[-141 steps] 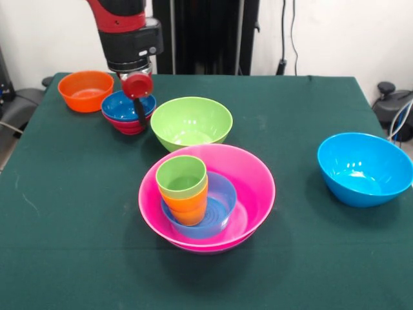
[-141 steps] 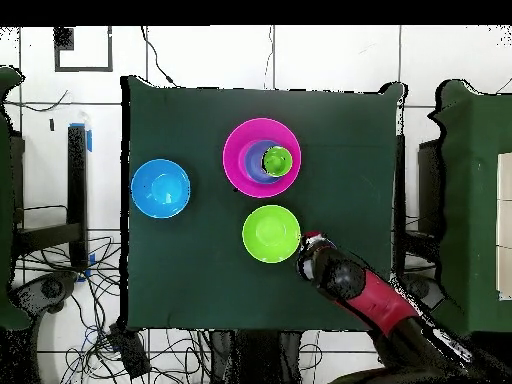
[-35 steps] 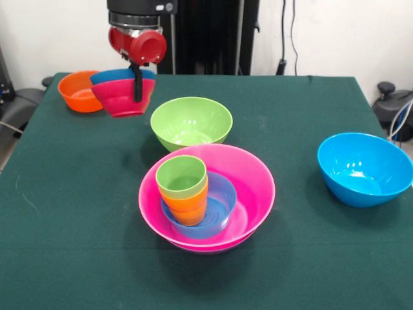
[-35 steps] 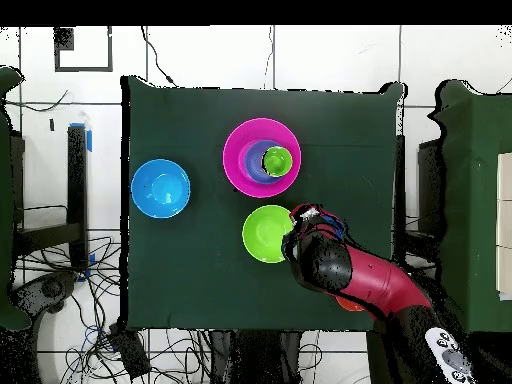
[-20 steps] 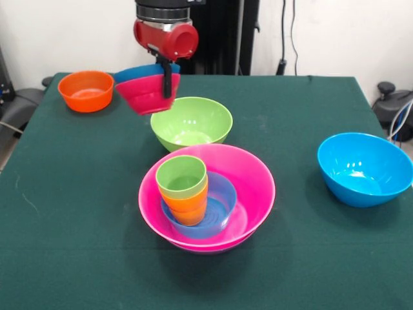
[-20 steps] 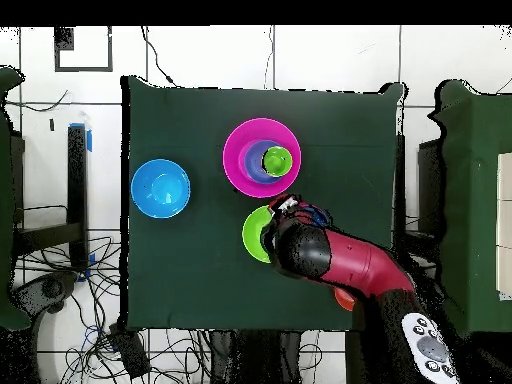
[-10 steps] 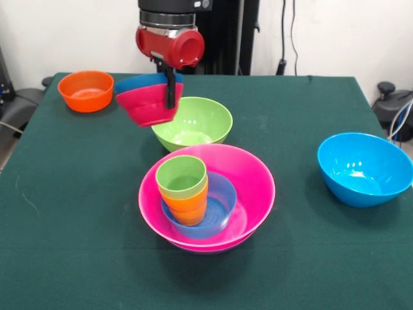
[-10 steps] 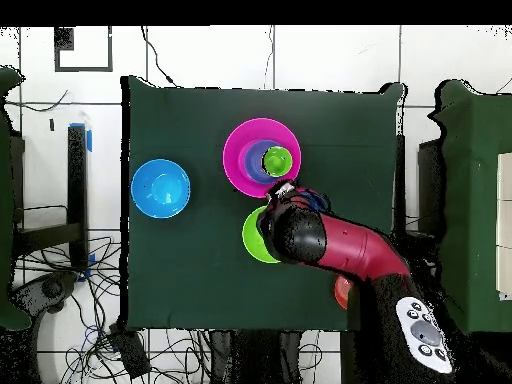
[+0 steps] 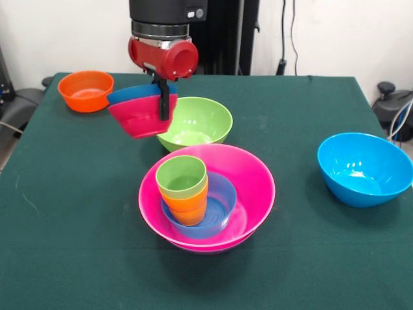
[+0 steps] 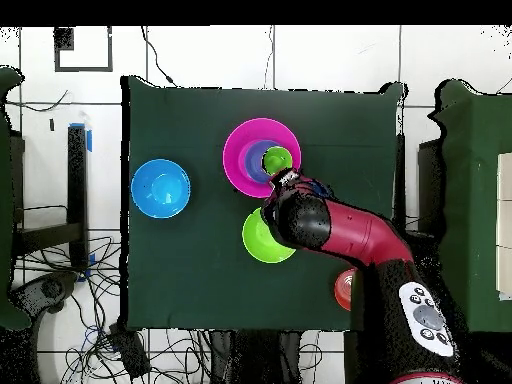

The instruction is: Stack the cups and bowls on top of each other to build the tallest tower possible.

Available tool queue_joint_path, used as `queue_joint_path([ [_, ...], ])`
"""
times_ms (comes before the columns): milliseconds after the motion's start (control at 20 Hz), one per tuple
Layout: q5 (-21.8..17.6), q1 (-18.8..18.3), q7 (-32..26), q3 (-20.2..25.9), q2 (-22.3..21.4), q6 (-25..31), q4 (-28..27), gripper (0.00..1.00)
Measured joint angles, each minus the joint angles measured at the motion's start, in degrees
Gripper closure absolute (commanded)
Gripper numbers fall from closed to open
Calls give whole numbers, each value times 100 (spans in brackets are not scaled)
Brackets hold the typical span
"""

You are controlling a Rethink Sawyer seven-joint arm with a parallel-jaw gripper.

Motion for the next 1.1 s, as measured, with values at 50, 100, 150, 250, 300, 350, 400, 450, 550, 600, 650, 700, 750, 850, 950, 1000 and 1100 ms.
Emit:
queue_joint_path([
  [50, 0, 0, 0, 2, 59, 6, -60, 100],
  [100, 0, 0, 0, 6, 87, 6, -82, 100],
  [150, 1, -1, 0, 11, 114, 5, -103, 100],
  [250, 6, -4, 0, 24, 167, 5, -130, 100],
  [300, 10, -7, 0, 33, 192, 5, -136, 100],
  [350, 14, -10, 0, 41, 217, 5, -142, 100],
  [400, 20, -15, 0, 54, 243, 6, -142, 100],
  [450, 36, -21, 0, 70, 283, 5, -142, 100],
  [550, 55, -26, 0, 89, 329, 5, -142, 100],
  [600, 64, -28, 0, 98, 348, 5, -142, 100],
  [650, 74, -30, 0, 106, 365, 5, -143, 100],
  [700, 95, -33, 0, 122, 400, 5, -142, 100],
  [750, 130, -33, 0, 142, 447, 5, -142, 100],
  [850, 166, -33, 0, 166, 486, 5, -143, 100],
  [950, 195, -33, 0, 186, 515, 6, -143, 100],
  [1000, 202, -33, 0, 190, 522, 6, -143, 100],
  [1100, 234, -34, 0, 204, 551, 6, -143, 100],
])
